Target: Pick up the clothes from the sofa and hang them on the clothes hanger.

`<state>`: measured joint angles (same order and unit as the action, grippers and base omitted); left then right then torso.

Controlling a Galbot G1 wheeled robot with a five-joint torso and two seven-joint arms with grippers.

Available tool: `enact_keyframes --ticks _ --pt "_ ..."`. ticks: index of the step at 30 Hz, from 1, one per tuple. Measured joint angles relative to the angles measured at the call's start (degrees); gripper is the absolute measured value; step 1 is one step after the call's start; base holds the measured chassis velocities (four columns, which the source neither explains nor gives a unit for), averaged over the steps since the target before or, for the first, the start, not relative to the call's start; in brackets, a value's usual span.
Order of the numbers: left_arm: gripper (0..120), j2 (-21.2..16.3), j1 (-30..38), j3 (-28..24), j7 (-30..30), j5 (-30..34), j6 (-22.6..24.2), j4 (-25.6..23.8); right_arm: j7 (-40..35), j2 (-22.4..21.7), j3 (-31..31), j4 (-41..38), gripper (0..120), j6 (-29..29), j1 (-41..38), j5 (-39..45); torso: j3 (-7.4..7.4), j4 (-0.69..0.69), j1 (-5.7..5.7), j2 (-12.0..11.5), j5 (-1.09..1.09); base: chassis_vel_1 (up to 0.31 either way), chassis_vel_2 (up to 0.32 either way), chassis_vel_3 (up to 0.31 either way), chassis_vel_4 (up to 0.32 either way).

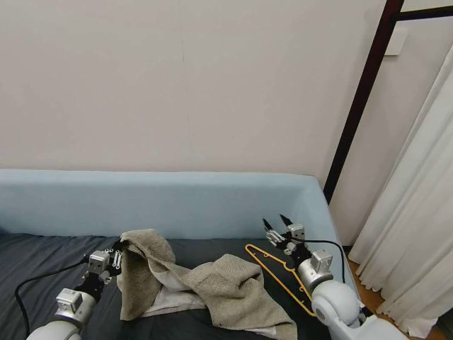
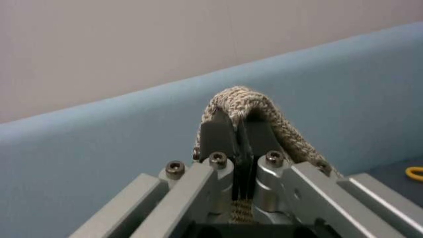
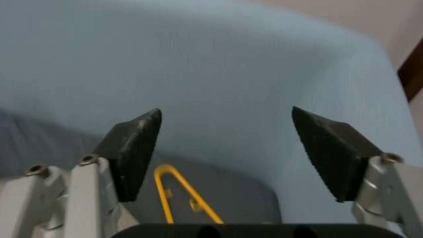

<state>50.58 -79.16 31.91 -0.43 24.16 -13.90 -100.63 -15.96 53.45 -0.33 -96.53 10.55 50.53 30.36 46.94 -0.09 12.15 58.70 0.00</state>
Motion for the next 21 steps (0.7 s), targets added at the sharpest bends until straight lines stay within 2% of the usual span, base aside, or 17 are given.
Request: enact_keyframes --ticks 1,3,4,7,15,21 --pt "0 -0.02 -0.02 0.00 -0.13 0.09 0.00 -0.72 1.36 -0.21 -0.77 2.46 90 4.25 -0.62 -0.92 0.00 -0.01 0.00 0.00 0.00 0.000 0.000 0.000 0.000" --pt "0 -0.02 -0.06 0.00 -0.18 0.12 0.00 -1.00 1.76 -0.15 -1.17 3.14 91 5.67 -0.91 -1.19 0.00 -0.01 0.00 0.00 0.01 0.000 0.000 0.000 0.000" --pt "0 -0.02 -0.23 0.00 -0.33 0.16 0.02 -1.76 2.65 0.40 -2.29 4.86 97 9.04 -1.89 -1.69 0.00 -0.01 0.00 0.00 0.00 0.000 0.000 0.000 0.000" --pt "0 -0.02 -0.59 0.06 -0.69 0.21 0.10 -3.43 6.21 2.57 -4.93 9.96 100 14.82 -4.73 -4.54 0.00 0.02 0.00 0.00 0.00 0.000 0.000 0.000 0.000" --pt "0 0.42 -0.80 0.29 -1.24 0.23 0.11 -4.91 11.75 6.08 -6.82 20.20 100 18.03 -8.10 -11.89 0.00 0.01 0.00 0.00 0.00 0.000 0.000 0.000 0.000" --pt "0 1.03 -1.06 0.01 -1.59 0.08 0.10 -6.13 13.34 8.60 -5.96 28.12 100 18.70 -10.91 -12.93 0.00 0.02 0.00 0.00 -0.01 0.000 0.000 0.000 0.000"
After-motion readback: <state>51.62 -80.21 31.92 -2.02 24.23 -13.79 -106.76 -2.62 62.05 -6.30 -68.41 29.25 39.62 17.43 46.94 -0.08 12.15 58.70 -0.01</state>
